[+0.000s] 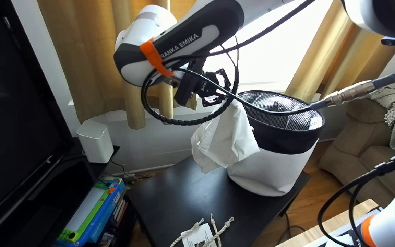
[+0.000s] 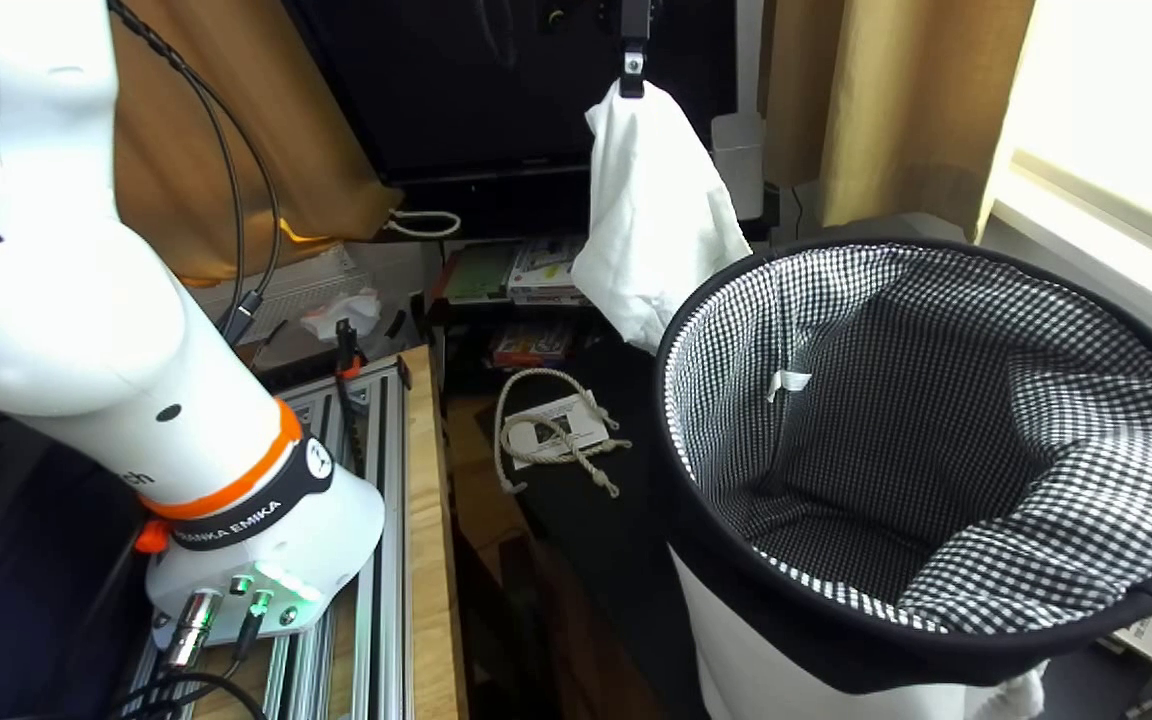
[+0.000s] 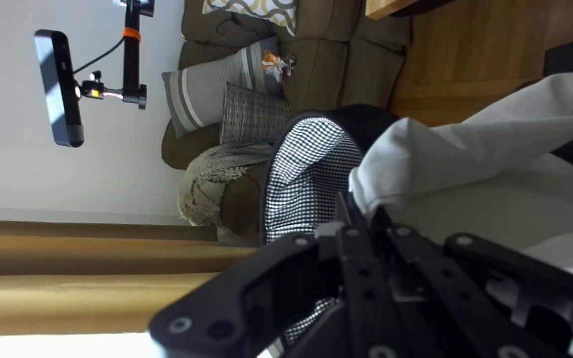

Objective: Put the cloth on the edge of the laundry basket

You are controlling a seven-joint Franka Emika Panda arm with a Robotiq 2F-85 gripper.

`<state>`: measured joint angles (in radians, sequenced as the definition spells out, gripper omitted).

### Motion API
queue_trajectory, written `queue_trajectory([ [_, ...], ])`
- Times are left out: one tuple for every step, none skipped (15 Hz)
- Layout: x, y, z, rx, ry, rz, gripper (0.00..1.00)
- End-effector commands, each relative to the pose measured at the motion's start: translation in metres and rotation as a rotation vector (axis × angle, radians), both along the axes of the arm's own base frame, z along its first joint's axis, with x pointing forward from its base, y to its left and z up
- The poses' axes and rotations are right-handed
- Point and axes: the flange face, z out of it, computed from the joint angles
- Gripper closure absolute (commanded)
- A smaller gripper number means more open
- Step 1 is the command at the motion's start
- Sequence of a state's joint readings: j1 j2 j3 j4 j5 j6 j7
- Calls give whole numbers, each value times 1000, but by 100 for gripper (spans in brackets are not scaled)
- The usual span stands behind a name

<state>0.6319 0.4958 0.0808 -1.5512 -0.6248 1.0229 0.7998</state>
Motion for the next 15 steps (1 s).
queue_trajectory([
  [-1,-21,40,-36,15,12,99],
  [0,-27,47,-51,22,32,99],
  [3,-33,55,-66,34,54,99],
  [8,-41,62,-86,41,70,99],
  [11,-48,66,-100,50,86,99],
  [16,-56,71,-120,63,99,99],
  [21,-66,76,-143,76,101,99],
  [24,-76,79,-159,87,97,99],
  [28,-87,83,-174,98,97,99],
  [31,-98,88,-186,117,100,99],
  [33,-108,87,-197,131,104,99],
  [36,-118,91,-205,151,115,99],
  [35,-128,90,-214,167,124,99],
  [36,-137,93,-219,186,150,99],
  [36,-145,92,-225,197,178,99],
])
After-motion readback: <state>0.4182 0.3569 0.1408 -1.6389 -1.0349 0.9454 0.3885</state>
